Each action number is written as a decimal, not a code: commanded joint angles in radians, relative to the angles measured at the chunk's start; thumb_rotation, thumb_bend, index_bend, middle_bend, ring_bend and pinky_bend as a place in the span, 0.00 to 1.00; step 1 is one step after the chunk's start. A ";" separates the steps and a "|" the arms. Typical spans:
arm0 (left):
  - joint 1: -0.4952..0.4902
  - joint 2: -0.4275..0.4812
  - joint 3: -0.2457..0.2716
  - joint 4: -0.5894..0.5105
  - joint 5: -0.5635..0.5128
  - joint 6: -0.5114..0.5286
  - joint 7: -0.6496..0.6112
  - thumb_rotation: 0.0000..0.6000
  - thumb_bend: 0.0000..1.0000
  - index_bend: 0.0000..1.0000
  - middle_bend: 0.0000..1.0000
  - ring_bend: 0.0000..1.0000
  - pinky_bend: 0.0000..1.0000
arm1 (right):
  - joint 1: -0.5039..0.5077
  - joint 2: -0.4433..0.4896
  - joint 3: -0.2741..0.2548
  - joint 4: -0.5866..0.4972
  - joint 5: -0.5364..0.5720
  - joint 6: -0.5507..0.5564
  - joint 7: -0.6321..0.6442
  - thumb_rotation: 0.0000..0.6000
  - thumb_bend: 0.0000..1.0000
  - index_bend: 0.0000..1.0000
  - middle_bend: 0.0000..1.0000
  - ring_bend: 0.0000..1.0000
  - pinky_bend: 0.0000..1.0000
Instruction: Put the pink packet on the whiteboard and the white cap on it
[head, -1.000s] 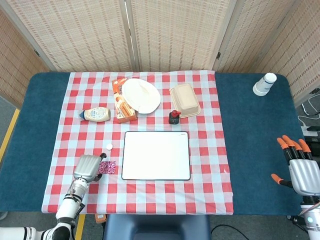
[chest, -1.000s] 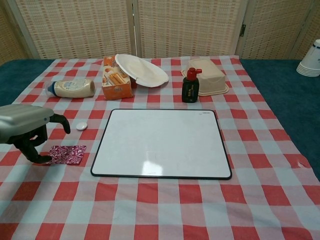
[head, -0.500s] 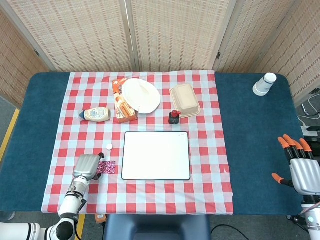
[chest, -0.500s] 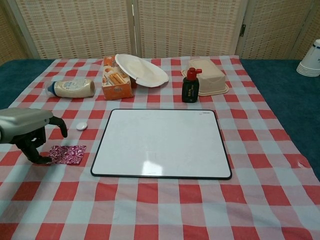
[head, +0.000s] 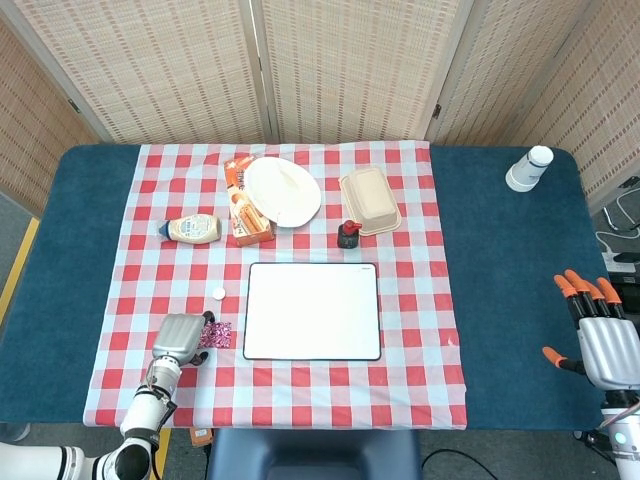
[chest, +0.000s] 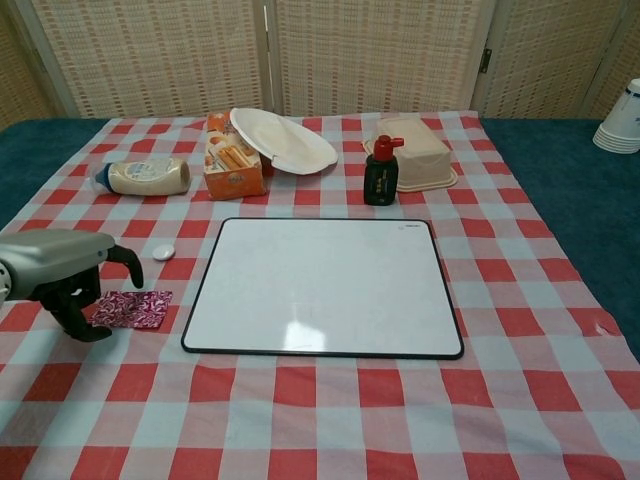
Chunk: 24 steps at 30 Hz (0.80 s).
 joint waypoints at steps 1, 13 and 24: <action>0.000 -0.012 0.006 0.012 0.012 0.003 -0.006 1.00 0.27 0.30 0.91 0.94 0.95 | 0.000 0.000 0.000 0.000 0.000 -0.001 0.001 1.00 0.00 0.07 0.00 0.00 0.02; -0.011 -0.023 0.004 0.043 -0.005 -0.006 -0.007 1.00 0.27 0.30 0.91 0.94 0.95 | 0.002 0.002 0.001 0.003 0.003 -0.003 0.005 1.00 0.00 0.07 0.00 0.00 0.02; -0.018 -0.027 0.000 0.044 -0.007 0.000 -0.006 1.00 0.27 0.30 0.91 0.94 0.95 | 0.001 0.003 0.002 0.004 0.004 -0.002 0.009 1.00 0.00 0.07 0.00 0.00 0.02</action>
